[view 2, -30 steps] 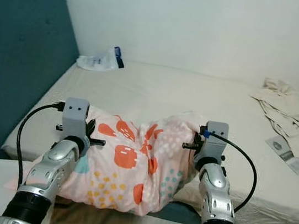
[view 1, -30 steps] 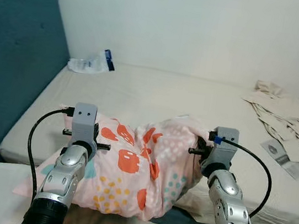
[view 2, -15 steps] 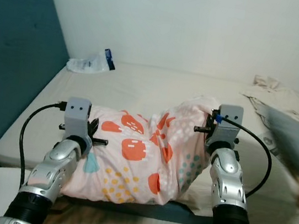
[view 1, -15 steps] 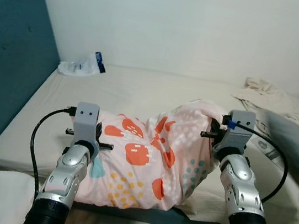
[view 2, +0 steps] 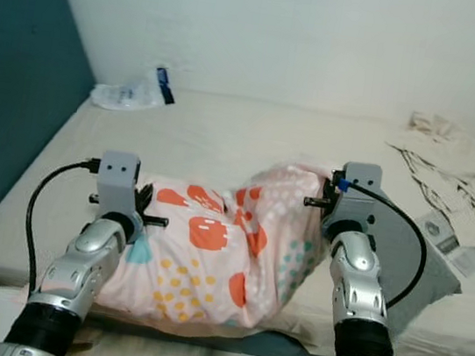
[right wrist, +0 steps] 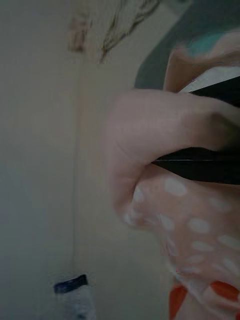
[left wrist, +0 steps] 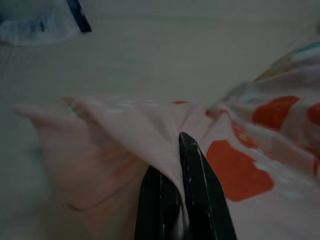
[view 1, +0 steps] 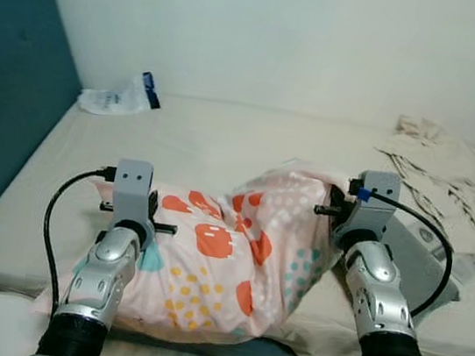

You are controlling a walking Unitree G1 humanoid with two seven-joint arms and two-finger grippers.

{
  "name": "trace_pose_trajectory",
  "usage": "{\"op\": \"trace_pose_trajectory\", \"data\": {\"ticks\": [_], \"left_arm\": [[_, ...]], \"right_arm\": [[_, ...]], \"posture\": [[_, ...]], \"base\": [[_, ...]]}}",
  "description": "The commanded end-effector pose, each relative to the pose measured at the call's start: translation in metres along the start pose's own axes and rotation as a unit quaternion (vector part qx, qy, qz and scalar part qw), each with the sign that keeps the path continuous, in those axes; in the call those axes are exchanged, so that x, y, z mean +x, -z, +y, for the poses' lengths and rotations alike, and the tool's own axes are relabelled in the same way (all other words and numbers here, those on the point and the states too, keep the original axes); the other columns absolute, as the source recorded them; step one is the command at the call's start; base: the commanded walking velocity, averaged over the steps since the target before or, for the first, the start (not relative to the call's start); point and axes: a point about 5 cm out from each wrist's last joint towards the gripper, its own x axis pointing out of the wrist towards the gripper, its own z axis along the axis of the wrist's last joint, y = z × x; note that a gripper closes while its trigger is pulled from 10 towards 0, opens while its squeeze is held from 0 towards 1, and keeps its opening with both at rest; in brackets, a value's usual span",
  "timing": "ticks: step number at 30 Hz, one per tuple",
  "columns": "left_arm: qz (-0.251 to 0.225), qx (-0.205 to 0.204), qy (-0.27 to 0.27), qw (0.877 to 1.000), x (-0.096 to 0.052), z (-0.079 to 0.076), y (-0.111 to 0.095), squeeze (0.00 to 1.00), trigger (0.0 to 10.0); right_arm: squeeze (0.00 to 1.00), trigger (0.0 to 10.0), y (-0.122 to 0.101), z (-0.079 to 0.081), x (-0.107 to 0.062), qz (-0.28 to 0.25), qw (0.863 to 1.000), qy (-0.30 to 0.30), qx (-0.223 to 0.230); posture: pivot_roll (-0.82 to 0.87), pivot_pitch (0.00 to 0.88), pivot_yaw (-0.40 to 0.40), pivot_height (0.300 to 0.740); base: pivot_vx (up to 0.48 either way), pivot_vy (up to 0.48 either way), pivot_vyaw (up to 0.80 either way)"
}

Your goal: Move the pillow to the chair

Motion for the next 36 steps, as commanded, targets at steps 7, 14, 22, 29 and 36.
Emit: {"op": "trace_pose_trajectory", "data": {"ticks": [7, 14, 22, 29, 36], "left_arm": [[-0.017, 0.003, -0.017, 1.000, -0.001, 0.012, -0.006, 0.00, 10.0], [-0.019, 0.006, -0.023, 1.000, -0.001, 0.014, -0.006, 0.00, 10.0], [-0.024, 0.013, -0.020, 0.999, 0.003, 0.012, -0.008, 0.00, 10.0], [-0.025, 0.019, -0.016, 0.999, 0.007, 0.012, -0.010, 0.00, 10.0], [-0.019, 0.048, -0.004, 0.999, 0.024, 0.012, -0.013, 0.00, 10.0]], "right_arm": [[0.00, 10.0, -0.017, 0.013, 0.006, -0.047, 0.999, -0.019, 0.003], [0.00, 10.0, -0.015, 0.014, 0.005, -0.046, 0.999, -0.020, 0.004], [0.00, 10.0, -0.017, 0.010, 0.006, -0.054, 0.999, -0.008, 0.004], [0.00, 10.0, -0.019, 0.009, 0.010, -0.054, 0.999, -0.005, 0.004], [0.00, 10.0, -0.028, 0.007, 0.029, -0.053, 0.998, -0.008, -0.021]], "posture": [[-0.01, 0.077, 0.007, 0.740], [-0.01, 0.078, 0.009, 0.740], [-0.01, 0.081, 0.017, 0.740], [-0.01, 0.079, 0.019, 0.740], [-0.01, 0.079, 0.028, 0.740]], "base": [[0.334, 0.000, 0.00], [0.000, 0.000, 0.00], [0.000, 0.000, 0.00], [0.000, 0.000, 0.00], [0.000, 0.000, 0.00]]}}
